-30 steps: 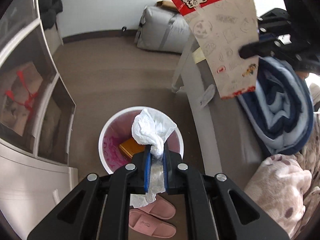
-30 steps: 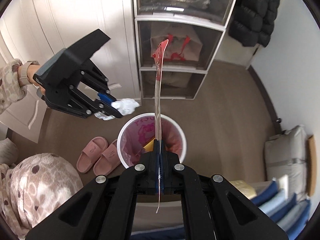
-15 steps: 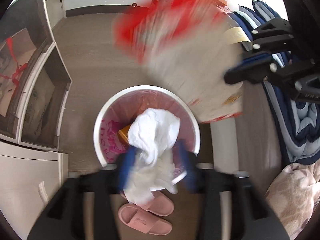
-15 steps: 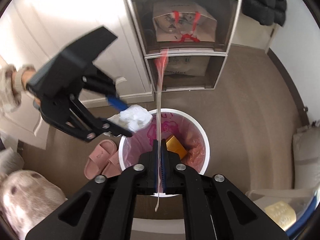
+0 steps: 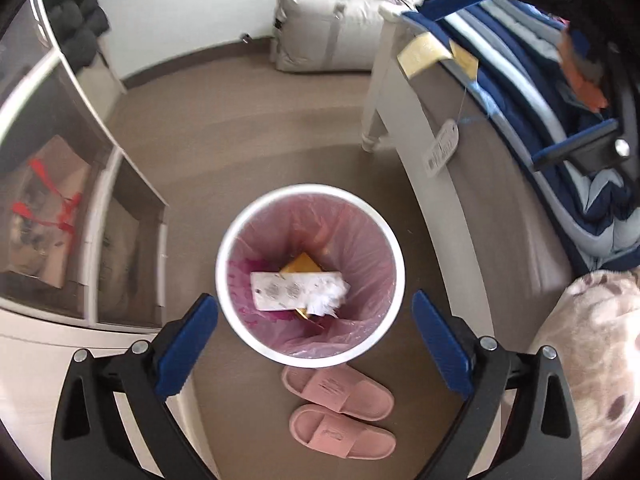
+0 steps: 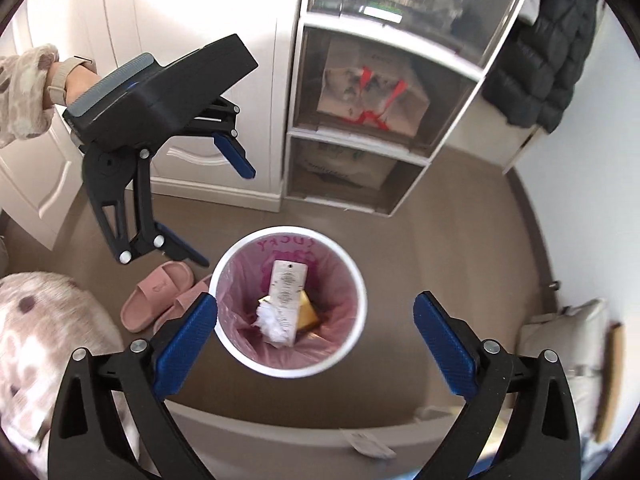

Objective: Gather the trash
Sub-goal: 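Open both grippers to drop the tissue and tag into the bin, then move both tools back over the quilt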

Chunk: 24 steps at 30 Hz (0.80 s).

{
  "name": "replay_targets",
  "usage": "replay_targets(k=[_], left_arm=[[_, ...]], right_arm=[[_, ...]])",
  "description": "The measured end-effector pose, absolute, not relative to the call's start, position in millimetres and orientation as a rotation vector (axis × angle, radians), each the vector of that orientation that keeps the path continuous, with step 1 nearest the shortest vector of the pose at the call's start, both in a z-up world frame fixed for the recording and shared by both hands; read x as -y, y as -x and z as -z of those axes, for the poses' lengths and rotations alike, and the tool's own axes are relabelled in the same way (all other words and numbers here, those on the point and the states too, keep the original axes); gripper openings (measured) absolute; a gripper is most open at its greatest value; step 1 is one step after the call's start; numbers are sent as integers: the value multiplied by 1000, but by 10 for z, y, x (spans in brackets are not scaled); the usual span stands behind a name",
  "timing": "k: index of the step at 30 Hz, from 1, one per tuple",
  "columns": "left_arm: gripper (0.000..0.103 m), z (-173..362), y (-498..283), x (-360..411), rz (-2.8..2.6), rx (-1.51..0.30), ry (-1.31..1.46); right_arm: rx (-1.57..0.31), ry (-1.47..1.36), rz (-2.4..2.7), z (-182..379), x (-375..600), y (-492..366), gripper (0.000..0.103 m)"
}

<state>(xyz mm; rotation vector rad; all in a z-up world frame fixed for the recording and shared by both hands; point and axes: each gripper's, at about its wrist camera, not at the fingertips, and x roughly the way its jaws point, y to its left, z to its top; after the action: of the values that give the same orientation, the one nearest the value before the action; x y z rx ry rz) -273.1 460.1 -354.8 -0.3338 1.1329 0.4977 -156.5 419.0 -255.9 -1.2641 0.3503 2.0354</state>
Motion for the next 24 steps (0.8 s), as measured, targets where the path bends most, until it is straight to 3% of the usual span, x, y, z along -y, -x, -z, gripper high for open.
replay_targets(k=[5,13,24], left_arm=[[98,2860,2716,-4323,-552,-985,286],[98,2034,2397,-3737,-587,-939,197],[98,1547,1625,-3057,-473,-935,114]], right_arm=[[-299,1207,-2025,2007,-3866,1404,96],[-252,1125,-1962,1379,-3239,963,96],[-223,1144,-1764,1021,-2316,123,96]])
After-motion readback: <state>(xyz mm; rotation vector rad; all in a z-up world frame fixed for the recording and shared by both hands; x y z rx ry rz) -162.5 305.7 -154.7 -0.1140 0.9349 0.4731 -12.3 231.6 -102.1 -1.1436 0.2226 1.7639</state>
